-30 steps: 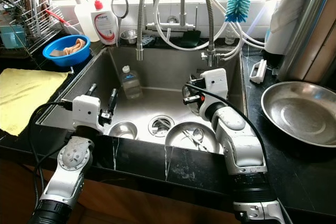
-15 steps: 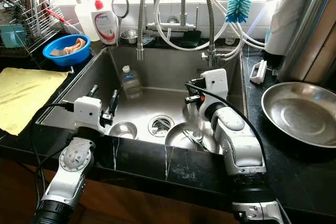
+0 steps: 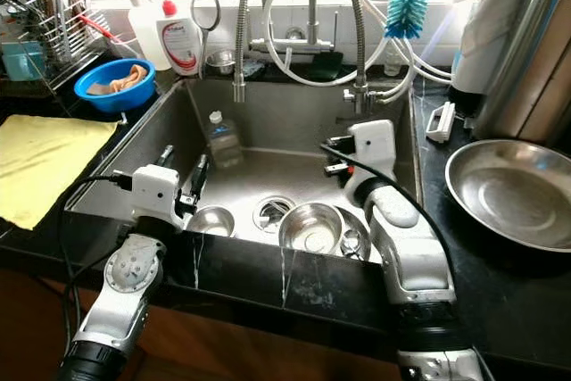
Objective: Kitchen organization
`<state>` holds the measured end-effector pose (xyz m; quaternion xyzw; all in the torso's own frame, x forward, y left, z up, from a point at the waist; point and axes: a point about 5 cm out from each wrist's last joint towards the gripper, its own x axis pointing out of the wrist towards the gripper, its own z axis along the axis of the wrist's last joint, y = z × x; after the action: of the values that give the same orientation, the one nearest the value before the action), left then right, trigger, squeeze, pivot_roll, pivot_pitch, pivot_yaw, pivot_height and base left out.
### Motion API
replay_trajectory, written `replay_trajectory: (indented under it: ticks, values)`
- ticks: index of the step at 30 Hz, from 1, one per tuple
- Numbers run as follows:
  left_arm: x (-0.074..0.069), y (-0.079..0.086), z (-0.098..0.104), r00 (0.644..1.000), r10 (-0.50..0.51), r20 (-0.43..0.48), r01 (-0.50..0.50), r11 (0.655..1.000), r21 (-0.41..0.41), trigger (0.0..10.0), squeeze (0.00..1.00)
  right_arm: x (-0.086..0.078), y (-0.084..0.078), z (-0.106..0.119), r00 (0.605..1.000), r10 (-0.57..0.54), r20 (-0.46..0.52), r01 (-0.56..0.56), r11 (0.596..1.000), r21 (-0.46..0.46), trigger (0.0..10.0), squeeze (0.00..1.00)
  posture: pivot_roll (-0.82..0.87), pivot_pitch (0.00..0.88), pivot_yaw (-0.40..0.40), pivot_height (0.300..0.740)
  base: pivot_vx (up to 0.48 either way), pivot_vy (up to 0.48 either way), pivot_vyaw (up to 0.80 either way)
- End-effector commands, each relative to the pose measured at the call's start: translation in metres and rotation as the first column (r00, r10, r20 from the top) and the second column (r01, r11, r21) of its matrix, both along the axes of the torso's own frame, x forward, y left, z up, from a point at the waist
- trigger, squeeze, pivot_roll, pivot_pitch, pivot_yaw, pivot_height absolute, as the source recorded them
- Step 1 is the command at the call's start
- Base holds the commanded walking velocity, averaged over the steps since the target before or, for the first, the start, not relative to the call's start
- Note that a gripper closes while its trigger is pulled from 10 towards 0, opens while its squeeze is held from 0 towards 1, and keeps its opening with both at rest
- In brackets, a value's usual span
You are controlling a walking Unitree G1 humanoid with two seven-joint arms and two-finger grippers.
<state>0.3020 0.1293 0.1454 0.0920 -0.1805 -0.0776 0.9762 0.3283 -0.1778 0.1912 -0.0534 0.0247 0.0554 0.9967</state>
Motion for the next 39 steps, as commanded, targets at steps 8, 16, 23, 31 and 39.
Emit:
replay_trajectory:
  ticks: [8,16,23,31,39]
  values:
    - [0.004,0.0,0.0,1.0,-0.024,-0.001,0.024,0.999,0.024,10.0,0.0,-0.013,-0.028,0.029,0.99,-0.125,0.069,0.129,0.989,-0.067,10.0,1.0,-0.34,0.0,0.14,0.74,0.0,0.0,0.0]
    - [0.007,0.0,0.001,0.999,-0.033,0.002,0.033,0.999,0.021,10.0,0.0,-0.017,-0.037,0.043,0.975,-0.219,0.041,0.223,0.964,-0.145,10.0,1.0,-0.33,0.0,0.139,0.74,0.0,0.0,0.0]
    - [0.011,0.004,0.004,1.0,-0.026,0.006,0.026,0.999,0.029,10.0,0.0,-0.021,-0.033,0.053,0.97,-0.24,0.022,0.241,0.962,-0.129,10.0,1.0,-0.33,0.0,0.141,0.74,0.0,0.0,0.0]
    - [0.014,0.004,0.007,1.0,-0.02,0.012,0.02,0.999,0.027,10.0,0.0,-0.029,-0.053,0.066,0.913,-0.386,0.133,0.397,0.915,-0.073,10.0,0.0,-0.33,0.0,0.147,0.74,0.0,0.0,0.0]
    - [0.016,0.014,0.008,1.0,0.019,0.014,-0.019,1.0,0.006,10.0,0.0,-0.033,-0.051,0.06,0.915,-0.358,0.186,0.366,0.931,-0.01,10.0,0.0,-0.33,0.0,0.144,0.74,0.0,0.0,0.0]
